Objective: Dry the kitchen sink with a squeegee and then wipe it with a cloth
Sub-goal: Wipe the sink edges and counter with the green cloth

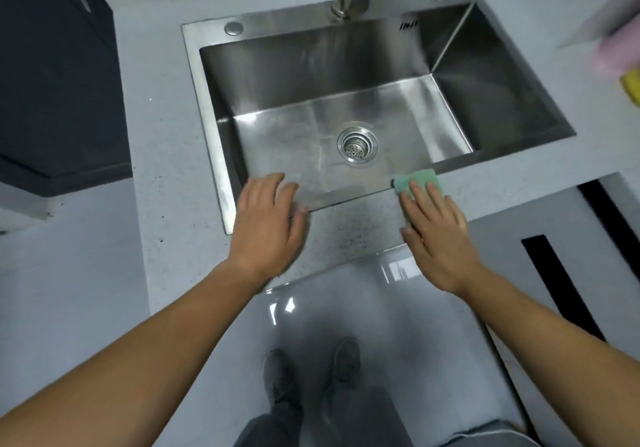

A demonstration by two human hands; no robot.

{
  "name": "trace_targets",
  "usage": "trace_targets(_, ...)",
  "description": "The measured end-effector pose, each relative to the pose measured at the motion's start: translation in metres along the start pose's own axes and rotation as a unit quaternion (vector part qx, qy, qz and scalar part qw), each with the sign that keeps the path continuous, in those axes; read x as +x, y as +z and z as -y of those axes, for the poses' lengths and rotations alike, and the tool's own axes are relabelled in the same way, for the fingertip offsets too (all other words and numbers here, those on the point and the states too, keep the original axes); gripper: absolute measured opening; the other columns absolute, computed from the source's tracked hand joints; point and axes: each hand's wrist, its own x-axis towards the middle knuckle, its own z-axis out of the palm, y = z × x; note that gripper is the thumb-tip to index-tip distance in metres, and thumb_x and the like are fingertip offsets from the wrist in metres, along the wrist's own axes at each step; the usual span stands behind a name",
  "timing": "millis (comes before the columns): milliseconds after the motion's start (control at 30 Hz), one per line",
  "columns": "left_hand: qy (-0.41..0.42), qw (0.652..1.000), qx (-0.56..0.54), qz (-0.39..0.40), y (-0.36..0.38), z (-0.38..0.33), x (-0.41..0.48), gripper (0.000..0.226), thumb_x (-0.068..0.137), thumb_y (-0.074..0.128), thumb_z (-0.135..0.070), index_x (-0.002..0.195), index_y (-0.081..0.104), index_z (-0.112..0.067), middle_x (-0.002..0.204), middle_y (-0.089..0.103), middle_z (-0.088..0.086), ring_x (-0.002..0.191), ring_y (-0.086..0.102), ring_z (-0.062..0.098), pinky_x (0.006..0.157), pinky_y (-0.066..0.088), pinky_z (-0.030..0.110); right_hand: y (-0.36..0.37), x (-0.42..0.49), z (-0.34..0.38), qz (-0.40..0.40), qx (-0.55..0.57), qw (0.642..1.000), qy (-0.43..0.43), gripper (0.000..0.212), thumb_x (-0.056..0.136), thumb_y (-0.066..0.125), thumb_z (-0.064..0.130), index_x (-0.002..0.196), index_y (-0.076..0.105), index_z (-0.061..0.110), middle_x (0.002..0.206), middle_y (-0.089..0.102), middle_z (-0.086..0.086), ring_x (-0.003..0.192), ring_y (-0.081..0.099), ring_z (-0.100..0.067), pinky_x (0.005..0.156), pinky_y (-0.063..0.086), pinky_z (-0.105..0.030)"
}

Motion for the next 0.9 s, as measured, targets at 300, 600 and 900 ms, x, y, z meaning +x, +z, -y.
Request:
trace_targets(300, -0.003, 0.999, -0.027, 0.024, 0.062, -0.093, 0.043, 0.036, 0.098, 0.048, -0.037, 0.121, 0.058, -0.012, 0.127, 0.057, 0.007, 0.118, 0.050, 0.030, 0.107, 0.036, 0.045, -0.044, 0.012, -0.137, -0.051, 0.016, 0.991, 0.120, 0.048, 0.104, 0.036, 0.032, 0.152, 0.035, 0.033, 0.162, 0.027, 0.006, 0.143, 0.021, -0.022, 0.110, 0.021, -0.050)
trace_targets(600, -0.080, 0.996, -0.045, -0.007, 0.099, -0.195, 0.199, 0.040, 0.098, 0.044, -0.035, 0.126, 0.059, -0.011, 0.131, 0.058, 0.006, 0.124, 0.051, 0.028, 0.108, 0.037, 0.041, -0.097, 0.081, -0.256, -0.249, 0.134, 0.954, 0.097, 0.044, 0.073, 0.044, -0.004, 0.105, 0.075, 0.001, 0.104, 0.074, -0.019, 0.088, 0.064, -0.043, 0.080, 0.047, -0.049)
trace_targets(900, -0.181, 0.983, 0.007, -0.005, 0.106, -0.207, 0.350, 0.043, 0.093, 0.051, -0.028, 0.129, 0.053, -0.005, 0.128, 0.057, 0.017, 0.117, 0.054, 0.035, 0.100, 0.042, 0.039, -0.165, 0.229, -0.291, -0.206, 0.545, 0.777, 0.240, 0.029, 0.092, 0.052, 0.000, 0.097, 0.075, 0.016, 0.068, 0.069, 0.012, 0.063, 0.063, -0.005, 0.059, 0.051, -0.019)
